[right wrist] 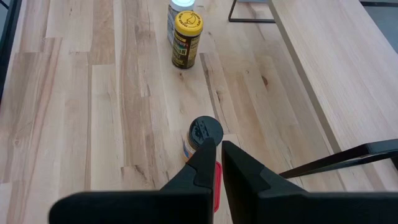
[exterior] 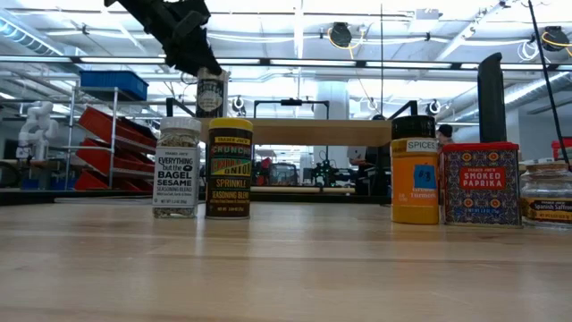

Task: Shelf spices
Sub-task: Put the golden seasoning bottle on the shelf, then put the yellow seasoning bottle on the shelf

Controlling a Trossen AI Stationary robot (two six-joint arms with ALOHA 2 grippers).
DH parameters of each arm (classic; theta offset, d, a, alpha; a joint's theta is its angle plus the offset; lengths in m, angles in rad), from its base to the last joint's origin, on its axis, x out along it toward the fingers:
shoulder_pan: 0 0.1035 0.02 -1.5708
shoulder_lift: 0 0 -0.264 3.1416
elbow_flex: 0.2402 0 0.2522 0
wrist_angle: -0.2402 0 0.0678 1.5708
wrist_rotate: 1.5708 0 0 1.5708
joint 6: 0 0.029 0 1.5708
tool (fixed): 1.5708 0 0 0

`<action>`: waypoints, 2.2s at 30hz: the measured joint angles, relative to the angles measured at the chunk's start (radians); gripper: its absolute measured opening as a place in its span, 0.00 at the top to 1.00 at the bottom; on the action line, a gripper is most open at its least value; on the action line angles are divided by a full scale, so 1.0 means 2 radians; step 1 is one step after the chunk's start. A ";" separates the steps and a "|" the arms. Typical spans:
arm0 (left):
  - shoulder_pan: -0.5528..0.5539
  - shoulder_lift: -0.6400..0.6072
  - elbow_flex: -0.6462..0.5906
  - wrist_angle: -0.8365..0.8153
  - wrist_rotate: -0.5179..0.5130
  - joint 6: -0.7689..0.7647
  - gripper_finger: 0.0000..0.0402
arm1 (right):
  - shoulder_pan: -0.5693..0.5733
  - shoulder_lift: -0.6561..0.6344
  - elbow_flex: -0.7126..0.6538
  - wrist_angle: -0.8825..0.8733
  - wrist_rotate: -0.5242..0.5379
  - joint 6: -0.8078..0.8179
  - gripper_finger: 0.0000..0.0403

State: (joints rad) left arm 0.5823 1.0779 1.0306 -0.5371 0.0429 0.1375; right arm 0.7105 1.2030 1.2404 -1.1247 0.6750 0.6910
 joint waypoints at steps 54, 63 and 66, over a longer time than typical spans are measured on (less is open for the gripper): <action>-0.206 -0.229 0.020 -0.098 0.033 -0.115 0.06 | -0.296 0.284 0.090 0.443 -0.368 -0.406 0.52; -0.224 -0.225 -0.016 -0.108 0.013 -0.119 0.06 | -0.306 0.355 0.168 0.339 -0.367 -0.421 0.36; -0.230 -0.225 -0.027 -0.103 0.012 -0.119 0.06 | -0.309 0.365 0.169 0.336 -0.367 -0.420 0.35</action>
State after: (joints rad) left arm 0.1214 0.6281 0.9765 -0.7426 0.0660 -0.0999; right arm 0.0927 1.9339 1.5787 -0.4523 -0.0593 -0.1495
